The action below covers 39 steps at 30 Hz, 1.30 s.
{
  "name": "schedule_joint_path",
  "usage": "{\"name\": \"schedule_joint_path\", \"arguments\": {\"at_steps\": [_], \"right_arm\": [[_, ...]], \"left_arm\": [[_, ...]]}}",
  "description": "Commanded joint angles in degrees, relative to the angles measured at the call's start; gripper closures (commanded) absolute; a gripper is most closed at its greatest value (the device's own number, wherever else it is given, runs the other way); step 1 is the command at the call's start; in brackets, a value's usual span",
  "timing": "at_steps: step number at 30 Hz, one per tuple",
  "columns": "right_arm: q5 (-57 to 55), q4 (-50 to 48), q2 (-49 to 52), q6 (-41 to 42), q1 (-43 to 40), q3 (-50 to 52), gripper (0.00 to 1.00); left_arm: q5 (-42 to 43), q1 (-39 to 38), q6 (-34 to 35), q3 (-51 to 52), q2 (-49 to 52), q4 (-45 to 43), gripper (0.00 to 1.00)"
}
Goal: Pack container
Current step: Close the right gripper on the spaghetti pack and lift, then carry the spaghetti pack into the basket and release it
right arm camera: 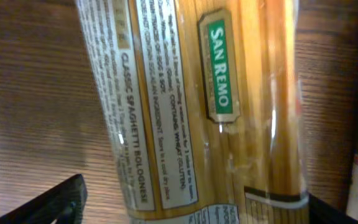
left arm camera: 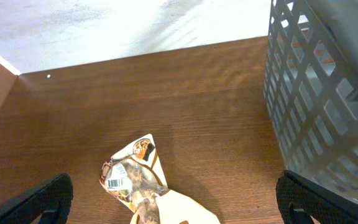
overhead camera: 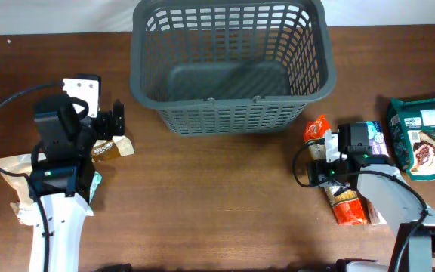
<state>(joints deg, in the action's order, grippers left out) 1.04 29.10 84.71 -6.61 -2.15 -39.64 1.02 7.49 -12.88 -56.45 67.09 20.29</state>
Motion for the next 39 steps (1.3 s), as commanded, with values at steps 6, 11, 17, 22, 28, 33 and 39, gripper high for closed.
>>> {"name": "schedule_joint_path", "arguments": {"at_steps": [6, 11, 17, 22, 28, 33, 39], "right_arm": [[-0.2, -4.4, 0.5, 0.7, 0.2, 3.1, 0.25], [-0.3, -5.7, 0.5, 0.7, 0.2, 3.1, 0.46], [-0.2, -6.9, 0.5, 1.1, 0.2, 3.1, 0.96], [2.8, -6.2, -0.5, 1.8, 0.2, 1.5, 0.96], [0.2, -0.7, -7.5, 5.4, 0.2, -9.0, 0.96], [-10.8, 0.8, -12.6, 5.4, -0.4, -23.4, 0.97], [-17.5, -0.7, -13.2, 6.6, -6.4, -38.8, 0.97]], "left_arm": [[-0.4, 0.2, -0.9, 0.2, 0.5, -0.2, 0.01], [-0.3, 0.2, -0.9, 0.2, 0.5, -0.2, 0.01], [-0.4, 0.2, -0.9, 0.2, 0.5, -0.4, 0.01], [-0.4, 0.2, -0.9, 0.2, 0.5, -1.2, 0.01], [-0.4, 0.2, -0.9, 0.2, 0.5, -2.2, 0.01], [-0.4, 0.2, -0.9, 0.2, 0.5, -3.1, 0.01], [-0.4, 0.2, -0.9, 0.2, 0.5, -3.7, 0.01]]}}
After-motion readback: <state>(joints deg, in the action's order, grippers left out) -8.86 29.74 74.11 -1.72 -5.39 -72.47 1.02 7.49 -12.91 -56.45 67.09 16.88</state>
